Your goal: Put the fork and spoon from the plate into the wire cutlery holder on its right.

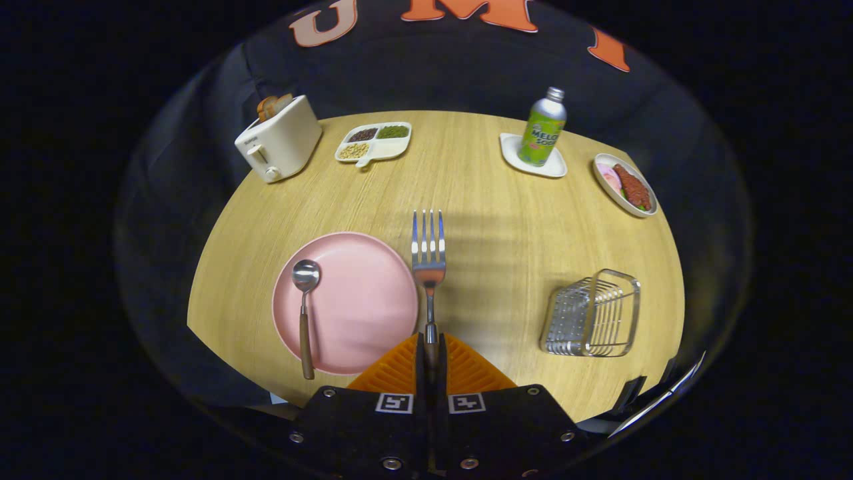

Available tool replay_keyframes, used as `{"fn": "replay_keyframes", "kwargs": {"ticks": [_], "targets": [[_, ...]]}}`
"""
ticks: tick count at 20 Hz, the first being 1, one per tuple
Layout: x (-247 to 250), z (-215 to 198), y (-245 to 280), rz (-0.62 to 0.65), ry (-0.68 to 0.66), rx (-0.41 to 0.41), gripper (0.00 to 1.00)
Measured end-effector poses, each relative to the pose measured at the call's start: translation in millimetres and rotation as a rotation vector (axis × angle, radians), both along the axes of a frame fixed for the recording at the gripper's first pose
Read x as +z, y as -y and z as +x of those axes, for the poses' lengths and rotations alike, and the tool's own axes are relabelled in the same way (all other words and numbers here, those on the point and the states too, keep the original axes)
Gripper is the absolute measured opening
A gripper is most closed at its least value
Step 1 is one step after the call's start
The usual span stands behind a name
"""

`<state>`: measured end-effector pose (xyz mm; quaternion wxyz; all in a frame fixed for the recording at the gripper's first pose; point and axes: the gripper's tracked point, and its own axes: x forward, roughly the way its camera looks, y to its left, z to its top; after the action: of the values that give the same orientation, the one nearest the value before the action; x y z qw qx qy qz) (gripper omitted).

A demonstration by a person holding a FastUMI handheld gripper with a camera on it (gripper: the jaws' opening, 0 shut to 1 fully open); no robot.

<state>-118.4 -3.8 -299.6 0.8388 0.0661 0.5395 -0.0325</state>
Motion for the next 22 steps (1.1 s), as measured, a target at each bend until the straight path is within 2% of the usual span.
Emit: {"fn": "replay_keyframes", "kwargs": {"ticks": [4,8,12,22], "targets": [[22,-18,56,-0.049,0.022,-0.083,0.05],[27,-41,106,-0.117,-0.006,-0.126,0.05],[22,-60,138,-0.203,-0.078,-0.088,0.05],[1,-76,150,-0.169,-0.229,-0.034,0.06]]}}
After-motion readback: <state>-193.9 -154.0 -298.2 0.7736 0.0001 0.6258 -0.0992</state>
